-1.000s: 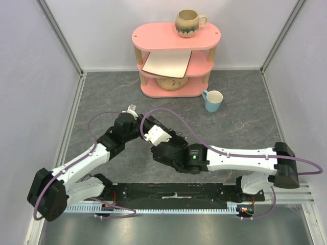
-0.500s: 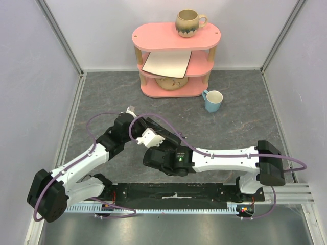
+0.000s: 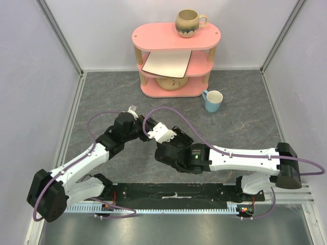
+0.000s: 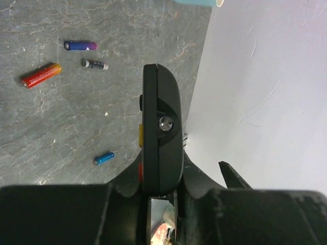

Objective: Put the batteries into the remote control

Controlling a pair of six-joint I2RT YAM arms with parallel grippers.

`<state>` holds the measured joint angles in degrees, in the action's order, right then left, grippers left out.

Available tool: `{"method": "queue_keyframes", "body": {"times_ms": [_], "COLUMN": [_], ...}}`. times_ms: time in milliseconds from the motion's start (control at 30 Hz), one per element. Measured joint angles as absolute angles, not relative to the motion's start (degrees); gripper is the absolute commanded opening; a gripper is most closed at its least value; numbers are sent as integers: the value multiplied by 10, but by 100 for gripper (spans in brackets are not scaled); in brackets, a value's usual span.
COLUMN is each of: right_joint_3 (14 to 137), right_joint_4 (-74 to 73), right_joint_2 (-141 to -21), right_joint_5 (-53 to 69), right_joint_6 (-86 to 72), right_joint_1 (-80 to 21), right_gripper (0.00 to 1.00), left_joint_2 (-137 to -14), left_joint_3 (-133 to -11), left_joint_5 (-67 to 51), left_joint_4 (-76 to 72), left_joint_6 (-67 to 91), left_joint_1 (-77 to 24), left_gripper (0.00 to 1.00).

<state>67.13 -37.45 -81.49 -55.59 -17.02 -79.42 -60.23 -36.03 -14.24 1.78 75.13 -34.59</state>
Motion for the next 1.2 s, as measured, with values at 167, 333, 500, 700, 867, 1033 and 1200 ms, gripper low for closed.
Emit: {"method": "queue_keyframes", "body": {"times_ms": [167, 333, 500, 700, 867, 1033, 1200], "right_joint_3": [672, 672, 672, 684, 686, 687, 669], "right_joint_4": [-361, -342, -329, -340, -344, -343, -335], "right_joint_2": [-815, -815, -815, -874, -897, -895, -846], "right_joint_5": [-532, -504, -486, -497, -507, -507, -451], "right_joint_6": [-150, -135, -129, -129, -114, -100, -121], "right_joint_1": [-794, -794, -794, -783, -761, -764, -759], "right_gripper": [77, 77, 73, 57, 3, 0, 0], "left_joint_2": [-608, -624, -641, -638, -617, -610, -602], "left_joint_3": [-365, -386, -411, -414, -414, -413, -398], "left_joint_5": [-147, -146, -145, -155, -149, -148, -137], "left_joint_4": [38, 53, 67, 72, 87, 92, 65], "left_joint_6": [751, 751, 751, 751, 746, 745, 739], "left_joint_1": [-346, -346, -346, -346, -346, -346, -336], "left_gripper": [2, 2, 2, 2, 2, 40, 99]}}
